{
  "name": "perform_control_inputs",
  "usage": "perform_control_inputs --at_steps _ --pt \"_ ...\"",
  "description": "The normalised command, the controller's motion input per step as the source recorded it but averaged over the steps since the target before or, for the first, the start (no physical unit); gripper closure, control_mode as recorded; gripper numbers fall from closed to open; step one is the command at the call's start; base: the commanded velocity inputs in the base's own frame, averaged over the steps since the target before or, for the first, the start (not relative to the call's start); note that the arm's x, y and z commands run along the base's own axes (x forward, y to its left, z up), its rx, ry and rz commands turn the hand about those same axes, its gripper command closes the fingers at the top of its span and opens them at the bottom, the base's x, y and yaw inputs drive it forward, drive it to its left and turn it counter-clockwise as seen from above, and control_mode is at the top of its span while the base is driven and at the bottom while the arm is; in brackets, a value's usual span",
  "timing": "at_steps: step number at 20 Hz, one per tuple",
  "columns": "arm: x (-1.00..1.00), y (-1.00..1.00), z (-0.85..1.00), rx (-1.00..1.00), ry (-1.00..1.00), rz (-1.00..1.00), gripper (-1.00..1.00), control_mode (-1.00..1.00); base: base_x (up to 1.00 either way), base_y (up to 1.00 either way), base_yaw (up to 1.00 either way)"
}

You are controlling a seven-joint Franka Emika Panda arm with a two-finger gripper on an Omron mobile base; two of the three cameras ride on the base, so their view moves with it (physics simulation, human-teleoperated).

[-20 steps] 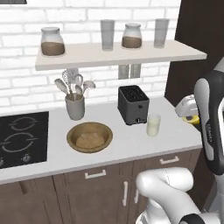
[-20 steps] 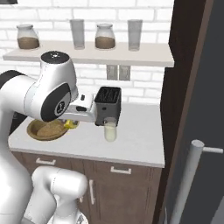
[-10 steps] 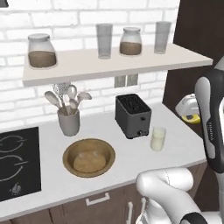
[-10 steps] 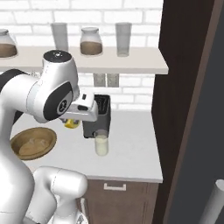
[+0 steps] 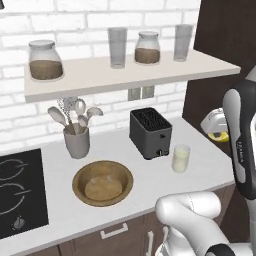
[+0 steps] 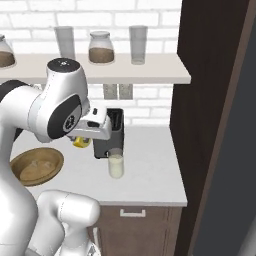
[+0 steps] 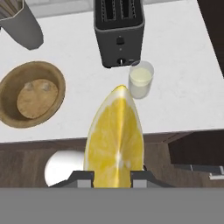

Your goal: Grab a lemon wedge from the fridge and one ice cube from the ice bowl, and put them in the glass of lemonade.

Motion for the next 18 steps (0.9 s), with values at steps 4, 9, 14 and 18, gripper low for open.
perform_control_inputs --at_steps 4,9,14,18 --pt "0.00 0.00 0.00 0.00 0.00 0.00 1.00 1.00 0.73 0.26 0.00" --pt "0.00 0.00 0.00 0.00 0.00 0.00 1.00 1.00 0.52 0.35 0.00" --pt "0.00 0.00 0.00 0.00 0.00 0.00 1.00 1.00 0.07 0.11 0.00" --pt "0.00 0.00 0.00 0.00 0.00 0.00 1.00 1.00 0.00 0.00 0.00"
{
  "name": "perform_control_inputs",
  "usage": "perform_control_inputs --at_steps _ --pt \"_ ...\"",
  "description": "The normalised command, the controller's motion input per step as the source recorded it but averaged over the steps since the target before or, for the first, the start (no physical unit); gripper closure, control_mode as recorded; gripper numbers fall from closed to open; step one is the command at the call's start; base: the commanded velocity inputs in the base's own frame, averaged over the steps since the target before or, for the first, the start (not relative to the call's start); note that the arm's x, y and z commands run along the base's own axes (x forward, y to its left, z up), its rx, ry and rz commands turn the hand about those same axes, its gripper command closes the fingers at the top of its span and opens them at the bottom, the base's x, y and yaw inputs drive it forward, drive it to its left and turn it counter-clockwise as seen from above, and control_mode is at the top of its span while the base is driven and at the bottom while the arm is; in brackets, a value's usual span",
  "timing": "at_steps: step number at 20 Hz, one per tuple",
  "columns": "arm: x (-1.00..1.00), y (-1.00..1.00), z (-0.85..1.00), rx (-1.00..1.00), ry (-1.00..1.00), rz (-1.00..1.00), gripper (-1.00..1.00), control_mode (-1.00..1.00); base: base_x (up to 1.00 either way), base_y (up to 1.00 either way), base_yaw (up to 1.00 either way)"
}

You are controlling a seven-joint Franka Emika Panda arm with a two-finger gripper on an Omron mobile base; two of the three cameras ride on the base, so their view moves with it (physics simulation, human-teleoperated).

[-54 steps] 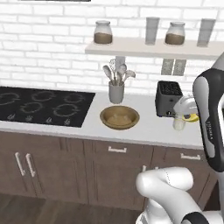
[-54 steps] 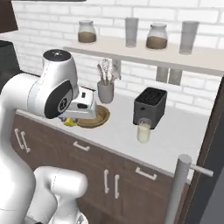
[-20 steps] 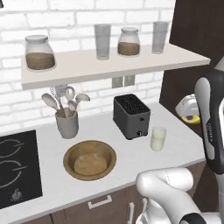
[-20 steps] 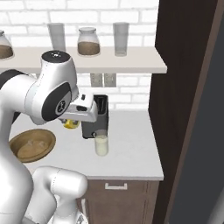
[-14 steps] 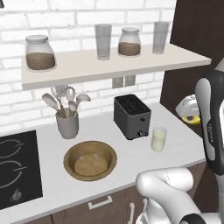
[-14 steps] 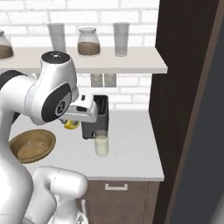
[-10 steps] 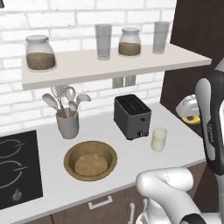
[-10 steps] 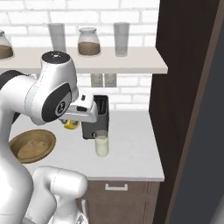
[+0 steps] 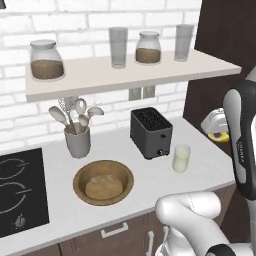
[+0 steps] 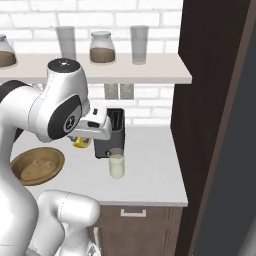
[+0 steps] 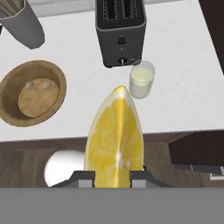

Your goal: Grab a lemon wedge from the fridge and one ice cube from the ice bowl, and put them in the glass of lemonade.

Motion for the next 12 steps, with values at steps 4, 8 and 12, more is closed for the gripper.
perform_control_inputs --at_steps 4,8,12 --pt "0.00 0.00 0.00 0.00 0.00 0.00 1.00 1.00 0.02 0.00 0.00" --pt "0.33 0.35 0.00 -0.02 0.02 -0.02 1.00 -1.00 0.00 0.00 0.00" --pt "0.34 0.80 -0.20 0.00 -0.11 -0.16 1.00 -1.00 0.00 0.00 0.00"
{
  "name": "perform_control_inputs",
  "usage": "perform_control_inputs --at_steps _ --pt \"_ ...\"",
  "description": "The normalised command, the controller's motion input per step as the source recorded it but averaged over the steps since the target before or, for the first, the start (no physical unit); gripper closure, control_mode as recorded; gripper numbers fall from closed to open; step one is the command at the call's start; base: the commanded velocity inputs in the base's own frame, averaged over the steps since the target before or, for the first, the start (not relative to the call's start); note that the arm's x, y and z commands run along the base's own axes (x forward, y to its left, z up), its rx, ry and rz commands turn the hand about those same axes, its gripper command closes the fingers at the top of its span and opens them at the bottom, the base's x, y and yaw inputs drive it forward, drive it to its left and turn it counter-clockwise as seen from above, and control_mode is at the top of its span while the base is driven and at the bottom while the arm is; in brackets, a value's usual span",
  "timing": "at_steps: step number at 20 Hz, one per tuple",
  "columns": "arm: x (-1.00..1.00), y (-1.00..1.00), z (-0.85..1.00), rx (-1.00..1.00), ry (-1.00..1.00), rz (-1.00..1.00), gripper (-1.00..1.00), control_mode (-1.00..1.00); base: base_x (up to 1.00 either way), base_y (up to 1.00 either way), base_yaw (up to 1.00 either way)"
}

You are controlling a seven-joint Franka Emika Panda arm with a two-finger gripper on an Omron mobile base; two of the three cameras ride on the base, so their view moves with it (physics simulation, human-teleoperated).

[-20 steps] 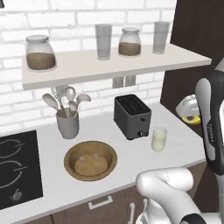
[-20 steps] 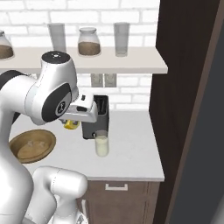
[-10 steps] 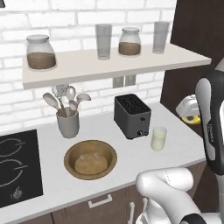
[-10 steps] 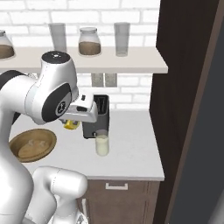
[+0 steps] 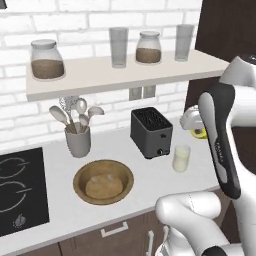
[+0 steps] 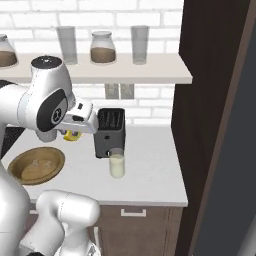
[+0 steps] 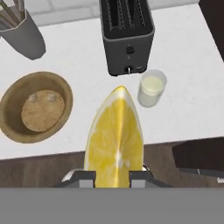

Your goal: Grab a lemon wedge from the fridge and one ice cube from the ice bowl, and put them in the glass of lemonade.

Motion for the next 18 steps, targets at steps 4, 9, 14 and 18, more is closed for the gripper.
perform_control_inputs --at_steps 4,9,14,18 --pt "0.25 0.30 -0.30 0.00 -0.13 -0.05 1.00 -1.00 0.00 0.00 0.00" --pt "0.65 -0.02 -0.24 -0.01 0.00 0.00 1.00 -1.00 0.00 0.00 0.00" --pt "1.00 -0.35 -0.22 -0.05 0.12 0.00 1.00 -1.00 0.00 0.00 0.00" --pt "0.79 -0.62 -0.36 0.00 0.16 0.00 1.00 -1.00 0.00 0.00 0.00"
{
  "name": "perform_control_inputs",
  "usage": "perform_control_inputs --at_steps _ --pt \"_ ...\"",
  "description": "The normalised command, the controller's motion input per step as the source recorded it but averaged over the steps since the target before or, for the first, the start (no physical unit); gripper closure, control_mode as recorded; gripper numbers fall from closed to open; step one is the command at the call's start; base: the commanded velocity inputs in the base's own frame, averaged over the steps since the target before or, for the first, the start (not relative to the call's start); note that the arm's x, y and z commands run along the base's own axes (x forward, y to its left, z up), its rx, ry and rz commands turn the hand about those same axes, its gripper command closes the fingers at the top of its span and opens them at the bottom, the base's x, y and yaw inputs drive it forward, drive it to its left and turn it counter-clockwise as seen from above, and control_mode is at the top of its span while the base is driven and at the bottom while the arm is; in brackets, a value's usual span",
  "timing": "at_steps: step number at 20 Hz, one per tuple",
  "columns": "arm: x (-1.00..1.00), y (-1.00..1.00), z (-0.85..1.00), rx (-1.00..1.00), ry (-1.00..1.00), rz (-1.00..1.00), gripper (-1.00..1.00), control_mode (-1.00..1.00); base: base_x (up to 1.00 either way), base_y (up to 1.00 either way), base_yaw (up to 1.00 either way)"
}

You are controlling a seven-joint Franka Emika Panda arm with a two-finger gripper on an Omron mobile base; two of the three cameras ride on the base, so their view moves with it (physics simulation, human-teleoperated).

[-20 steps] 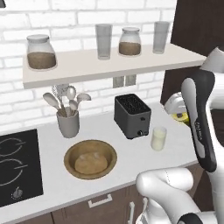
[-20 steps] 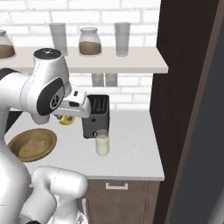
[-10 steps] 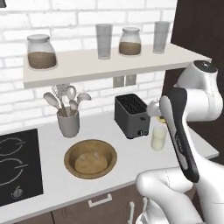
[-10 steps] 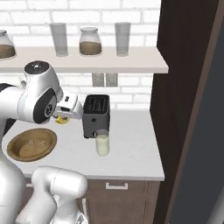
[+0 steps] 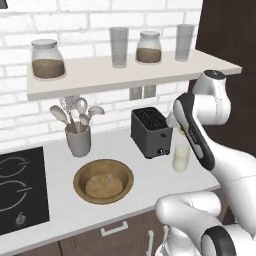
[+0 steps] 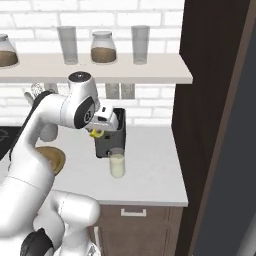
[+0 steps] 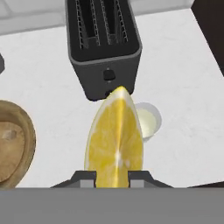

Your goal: Grab a lemon wedge from the fridge and one ice cube from the ice bowl, and put them in the glass of lemonade.

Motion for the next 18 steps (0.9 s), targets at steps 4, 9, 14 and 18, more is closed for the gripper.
perform_control_inputs --at_steps 4,9,14,18 --pt "0.45 -0.35 -0.44 0.00 0.16 0.01 1.00 -1.00 0.00 0.00 0.00" --pt "0.35 -0.09 -0.53 0.00 0.08 0.01 1.00 -1.00 0.00 0.00 0.00" --pt "0.21 -0.02 -0.41 0.00 0.00 0.00 1.00 -1.00 0.00 0.00 0.00" --pt "0.03 -0.13 -0.24 0.00 0.00 0.00 1.00 -1.00 0.00 0.00 0.00"
